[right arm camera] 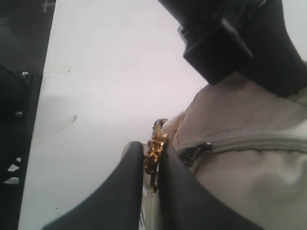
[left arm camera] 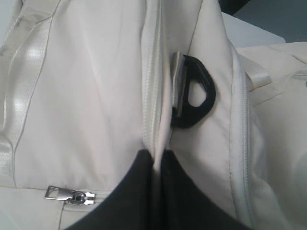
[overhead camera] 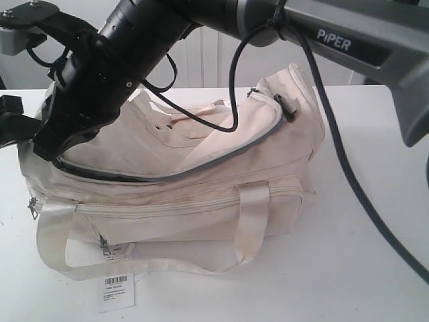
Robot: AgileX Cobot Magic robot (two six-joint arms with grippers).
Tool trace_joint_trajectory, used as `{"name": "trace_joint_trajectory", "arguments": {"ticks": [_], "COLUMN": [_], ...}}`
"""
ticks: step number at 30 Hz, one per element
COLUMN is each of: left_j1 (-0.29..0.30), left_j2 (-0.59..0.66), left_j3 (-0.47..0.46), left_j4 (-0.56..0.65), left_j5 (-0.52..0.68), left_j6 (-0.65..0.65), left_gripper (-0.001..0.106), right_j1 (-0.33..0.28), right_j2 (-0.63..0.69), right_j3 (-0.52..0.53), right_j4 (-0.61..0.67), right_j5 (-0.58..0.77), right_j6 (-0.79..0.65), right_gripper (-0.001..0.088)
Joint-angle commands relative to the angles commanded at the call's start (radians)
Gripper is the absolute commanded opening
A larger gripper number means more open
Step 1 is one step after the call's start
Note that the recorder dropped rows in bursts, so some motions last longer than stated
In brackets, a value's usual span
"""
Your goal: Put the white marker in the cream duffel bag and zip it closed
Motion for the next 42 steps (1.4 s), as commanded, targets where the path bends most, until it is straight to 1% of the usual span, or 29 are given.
{"name": "trace_joint_trajectory", "arguments": {"ticks": [2, 3, 4, 11, 21, 28, 33, 42], "left_j1": [0.0, 0.0, 0.0, 0.0, 0.0, 0.0, 0.0, 0.0], "left_j2": [0.0, 0.0, 0.0, 0.0, 0.0, 0.0, 0.0, 0.0], "left_j3": [0.0, 0.0, 0.0, 0.0, 0.0, 0.0, 0.0, 0.0], "left_j4": [0.0, 0.0, 0.0, 0.0, 0.0, -0.013, -0.018, -0.019], "left_j5": [0.0, 0.0, 0.0, 0.0, -0.005, -0.013, -0.047, -0.044], "left_j6": [0.0, 0.0, 0.0, 0.0, 0.0, 0.013, 0.019, 0.019], "left_gripper": [0.0, 0.0, 0.0, 0.0, 0.0, 0.0, 0.0, 0.0], "right_j1": [0.0, 0.0, 0.0, 0.0, 0.011, 0.011, 0.02, 0.02], "right_j2": [0.0, 0.0, 0.0, 0.0, -0.029, -0.029, -0.029, -0.029], "right_j3": [0.0, 0.0, 0.0, 0.0, 0.0, 0.002, 0.062, 0.066], "right_j4": [0.0, 0.0, 0.0, -0.028, -0.035, -0.035, -0.032, -0.051], "right_j5": [0.0, 0.0, 0.0, 0.0, 0.0, 0.0, 0.0, 0.0], "right_j6": [0.021, 0.062, 0.073, 0.112, 0.116, 0.164, 0.183, 0.183], "right_gripper": [0.0, 0.0, 0.0, 0.0, 0.0, 0.0, 0.0, 0.0]}}
